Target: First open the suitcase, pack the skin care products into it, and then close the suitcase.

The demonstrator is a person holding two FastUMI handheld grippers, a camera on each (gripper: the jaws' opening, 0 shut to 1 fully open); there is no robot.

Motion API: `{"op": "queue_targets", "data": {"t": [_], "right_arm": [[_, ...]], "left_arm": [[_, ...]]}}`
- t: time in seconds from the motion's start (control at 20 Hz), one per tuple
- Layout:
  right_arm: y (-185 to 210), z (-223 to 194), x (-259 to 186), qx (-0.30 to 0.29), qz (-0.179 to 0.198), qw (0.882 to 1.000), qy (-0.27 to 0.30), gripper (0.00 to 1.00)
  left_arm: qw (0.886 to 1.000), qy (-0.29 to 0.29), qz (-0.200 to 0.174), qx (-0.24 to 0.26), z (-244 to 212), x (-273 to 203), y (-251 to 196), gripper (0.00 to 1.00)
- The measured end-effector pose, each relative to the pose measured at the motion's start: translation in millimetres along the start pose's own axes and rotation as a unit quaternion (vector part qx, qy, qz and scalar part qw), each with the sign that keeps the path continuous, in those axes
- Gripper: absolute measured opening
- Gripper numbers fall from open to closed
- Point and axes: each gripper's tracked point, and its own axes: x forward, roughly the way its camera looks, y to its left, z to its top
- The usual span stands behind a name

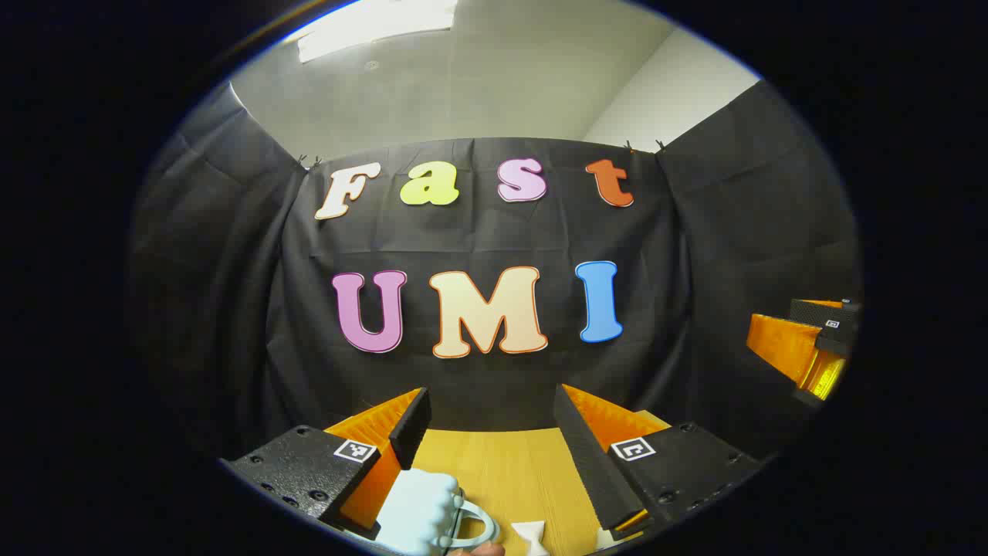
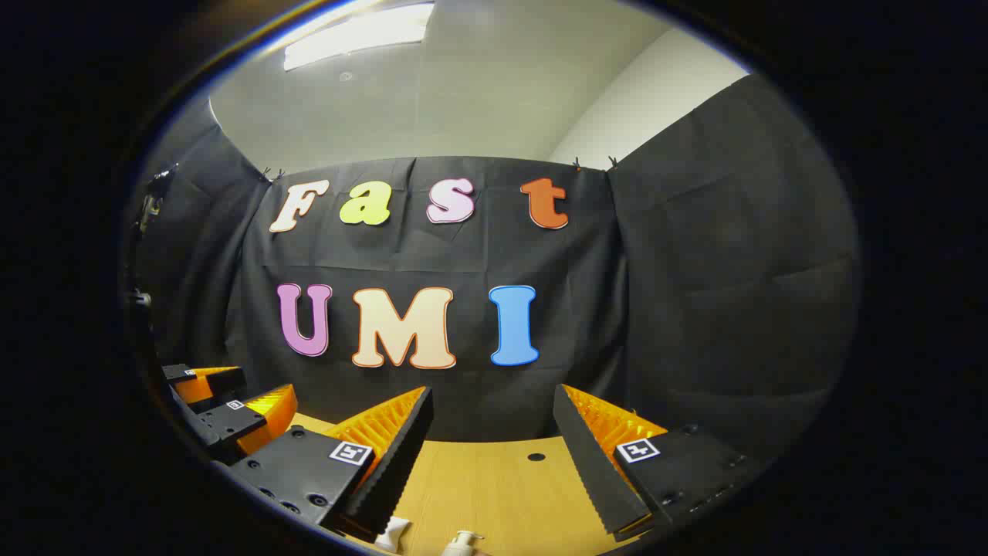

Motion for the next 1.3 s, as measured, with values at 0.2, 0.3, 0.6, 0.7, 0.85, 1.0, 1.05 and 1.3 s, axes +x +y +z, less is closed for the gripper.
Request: {"op": "queue_targets", "data": {"t": [0.2,0.3,0.6,0.7,0.85,1.0,1.05,1.3], "right_arm": [[-4,2,-3,-0.003,0.002,1.000,-0.004,0.98],[-4,0,-3,-0.008,0.004,1.000,-0.001,0.98],[-5,4,-8,-0.013,0.011,1.000,-0.008,0.98],[-4,2,-9,-0.009,0.014,1.000,-0.007,0.99],[-3,-1,-9,-0.002,0.018,1.000,-0.005,0.99],[-3,-13,-9,0.005,0.029,1.000,0.007,0.99],[-3,-18,-8,0.006,0.035,0.999,0.013,0.99],[-2,-40,0,0.021,0.075,0.996,0.034,0.99]], "left_arm": [[1.000,-0.001,-0.005,-0.001,0,0,-5,0.94],[1.000,-0.004,-0.008,-0.005,3,0,-7,0.94],[1.000,-0.002,-0.004,-0.003,4,-3,-10,0.94],[1.000,-0.001,0.000,-0.001,3,-5,-9,0.94],[1.000,0.001,0.004,-0.001,-1,-9,-9,0.94],[1.000,0.028,-0.002,0.004,-21,-12,-15,0.94],[0.999,0.045,0.000,0.004,-34,-14,-16,0.94],[0.994,0.107,0.016,0.032,-80,-12,-13,0.92]]}}
